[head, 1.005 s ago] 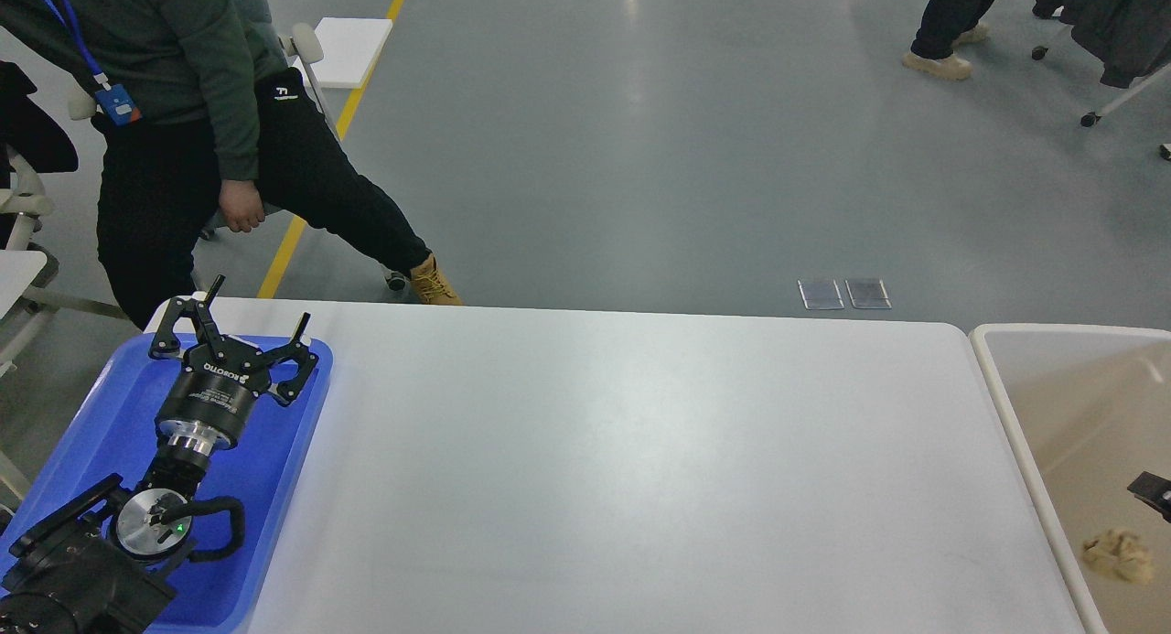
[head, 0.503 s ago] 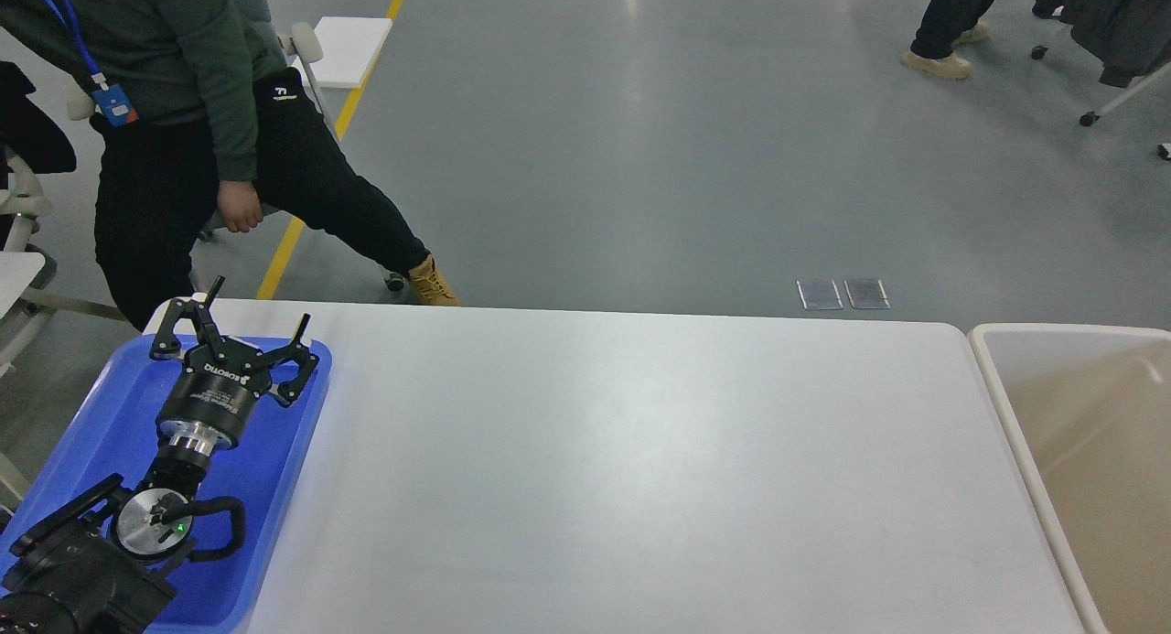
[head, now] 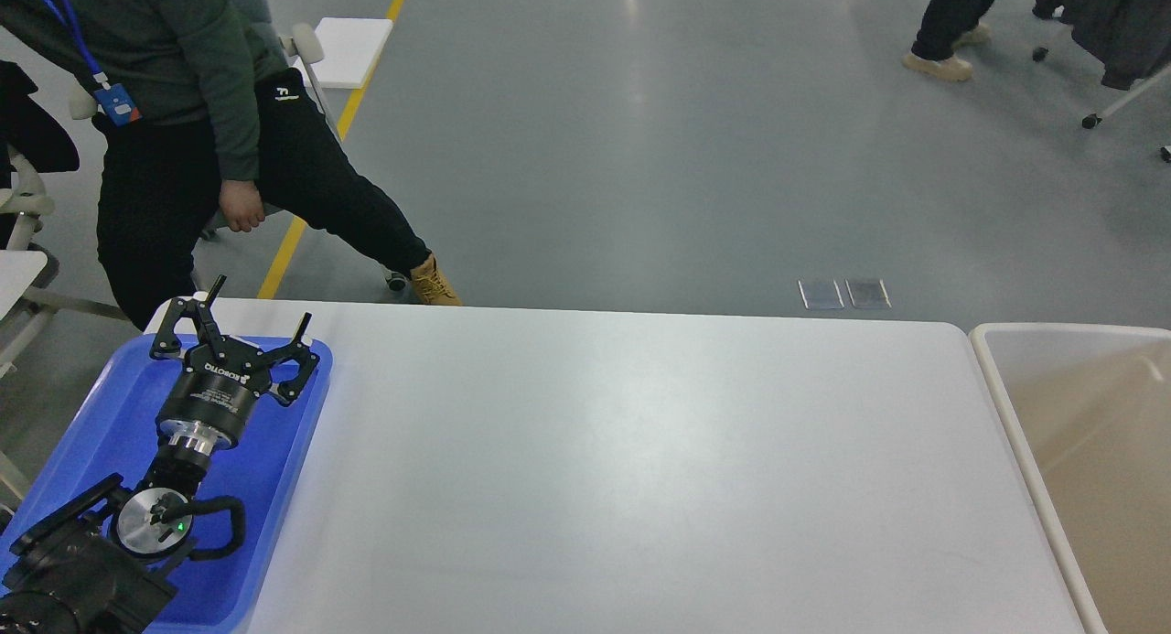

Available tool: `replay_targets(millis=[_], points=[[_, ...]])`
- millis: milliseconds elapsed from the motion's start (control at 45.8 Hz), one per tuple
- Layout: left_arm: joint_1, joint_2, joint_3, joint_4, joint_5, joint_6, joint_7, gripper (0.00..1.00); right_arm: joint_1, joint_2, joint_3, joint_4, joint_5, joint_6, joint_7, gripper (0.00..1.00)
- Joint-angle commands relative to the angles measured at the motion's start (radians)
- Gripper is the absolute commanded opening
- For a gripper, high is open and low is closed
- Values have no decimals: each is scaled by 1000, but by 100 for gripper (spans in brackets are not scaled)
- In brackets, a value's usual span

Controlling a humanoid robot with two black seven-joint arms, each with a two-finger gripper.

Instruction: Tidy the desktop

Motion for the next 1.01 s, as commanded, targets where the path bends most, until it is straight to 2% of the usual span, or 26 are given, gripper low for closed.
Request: replay_targets(millis=[0,131,350,459,590,852,918,984], points=[[-1,0,0,-1,0,0,0,99,165,29,6,51,11,3,0,100],[1,0,0,-1,0,0,0,99,181,38,60,96,20,-6,0,100],[1,0,0,-1,0,0,0,99,132,44,319,105,138,-24,-2,100],[1,0,0,-1,0,0,0,99,79,49,475,100,241,-118,0,100],[1,1,0,1,0,0,0,99,-19,93,689,86,253,-204,8,100],[1,1,0,1,0,0,0,99,-222,161,1031,90,252,-210,15,100],[1,1,0,1,0,0,0,99,-248,173,1082,96,244,-205,29,100],[1,1,0,1,0,0,0,99,-263,184,1103,100,242,-205,70,100]])
